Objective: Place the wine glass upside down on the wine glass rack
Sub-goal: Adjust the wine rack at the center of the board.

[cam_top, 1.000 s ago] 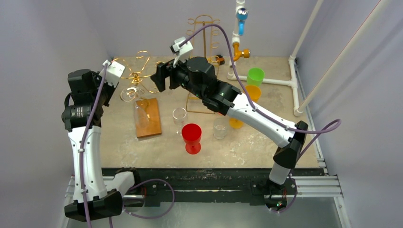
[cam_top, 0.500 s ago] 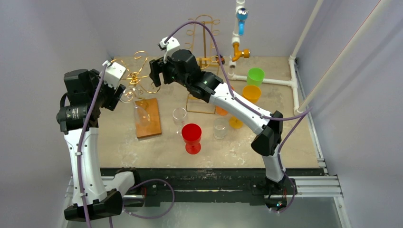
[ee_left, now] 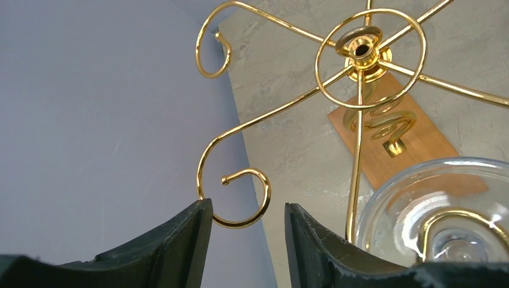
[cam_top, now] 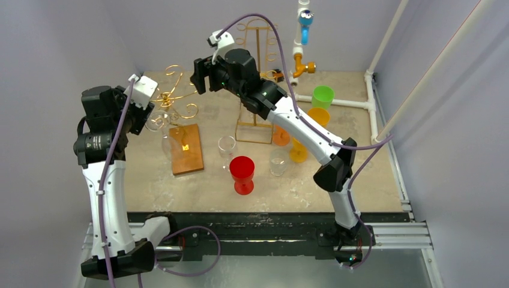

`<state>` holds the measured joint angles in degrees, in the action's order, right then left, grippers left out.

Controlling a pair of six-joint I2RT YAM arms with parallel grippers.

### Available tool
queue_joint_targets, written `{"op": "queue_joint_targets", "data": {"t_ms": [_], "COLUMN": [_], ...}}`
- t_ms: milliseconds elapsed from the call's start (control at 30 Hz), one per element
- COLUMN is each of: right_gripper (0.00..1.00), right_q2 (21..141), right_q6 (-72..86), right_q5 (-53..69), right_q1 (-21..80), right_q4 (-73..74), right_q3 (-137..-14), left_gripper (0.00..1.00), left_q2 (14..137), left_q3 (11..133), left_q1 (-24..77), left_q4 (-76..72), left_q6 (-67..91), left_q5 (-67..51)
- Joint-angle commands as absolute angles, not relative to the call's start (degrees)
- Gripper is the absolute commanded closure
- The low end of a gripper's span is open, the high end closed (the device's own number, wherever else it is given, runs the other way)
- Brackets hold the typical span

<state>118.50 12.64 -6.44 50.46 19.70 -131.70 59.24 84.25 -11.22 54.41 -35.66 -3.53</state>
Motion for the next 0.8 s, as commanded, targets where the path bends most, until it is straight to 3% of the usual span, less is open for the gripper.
{"op": "queue_joint_targets", "data": {"t_ms": [0, 333, 633, 767], "right_gripper": [0.23, 0.33, 0.55, 0.59], "right_q2": [120.6, 122.4, 118.6, 116.6], "right_q6": [13.3, 15.0, 15.2, 15.6], "right_q5": [-4.0, -0.9, -1.3, -1.4], "right_q1": [49.5, 49.5, 49.5, 49.7], "right_q4": [18.8, 18.2, 15.1, 13.9], "right_q3": [-136.5, -135.4, -128.2, -125.2], "left_gripper": [0.50, 0.54, 0.55, 0.56], "left_q2": [59.3, 60.3, 63.1, 65.1], "left_q3": [83.0, 81.7, 81.9, 82.7], "left_q1": [-11.2, -11.5, -14.0, -16.2], "left_q4": [54.8, 51.9, 49.0, 47.4], "left_q6": [-32.7, -33.3, -34.1, -34.4], "left_q5": [6.9, 8.1, 6.8, 5.2]}}
